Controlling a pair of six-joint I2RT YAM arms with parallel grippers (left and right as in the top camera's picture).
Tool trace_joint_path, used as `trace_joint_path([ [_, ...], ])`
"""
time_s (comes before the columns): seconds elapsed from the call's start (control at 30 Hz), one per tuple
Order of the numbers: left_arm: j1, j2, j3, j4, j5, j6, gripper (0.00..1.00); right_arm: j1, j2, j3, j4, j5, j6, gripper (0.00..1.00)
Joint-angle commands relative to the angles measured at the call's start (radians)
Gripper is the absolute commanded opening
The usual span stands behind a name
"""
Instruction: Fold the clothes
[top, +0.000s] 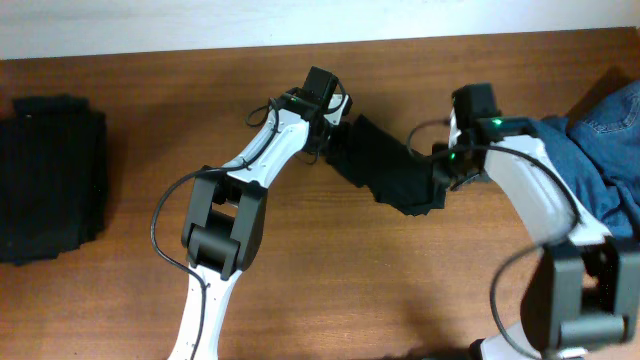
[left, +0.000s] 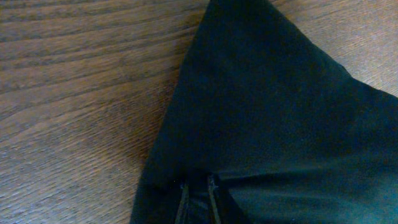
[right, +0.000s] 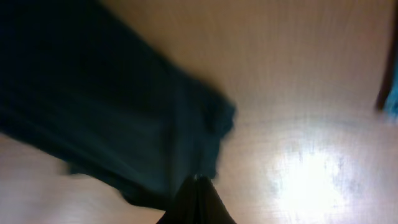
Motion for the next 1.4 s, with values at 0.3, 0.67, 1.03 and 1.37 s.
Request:
trace_joint_path([
  [0.3,0.016,0.038,-0.014,0.0,-0.033,0.001,0.13,0.012,0.188,0.014,0.116,-0.217,-0.095,0.04],
  [0.67,0.016,0.038,-0.014,-0.008,-0.033,0.001,0.14,-0.021,0.286,0.014,0.021,0.027,-0.101,0.04],
  [1.03,0.016,0.038,-0.014,-0.009,-0.033,0.001,0.14,-0.098,0.285,0.014,-0.014,0.068,-0.09,0.04],
  [1.37,0.018,0.037,-0.011,0.034,-0.029,0.001,0.09,-0.084,0.285,0.027,0.018,-0.093,-0.103,0.04],
])
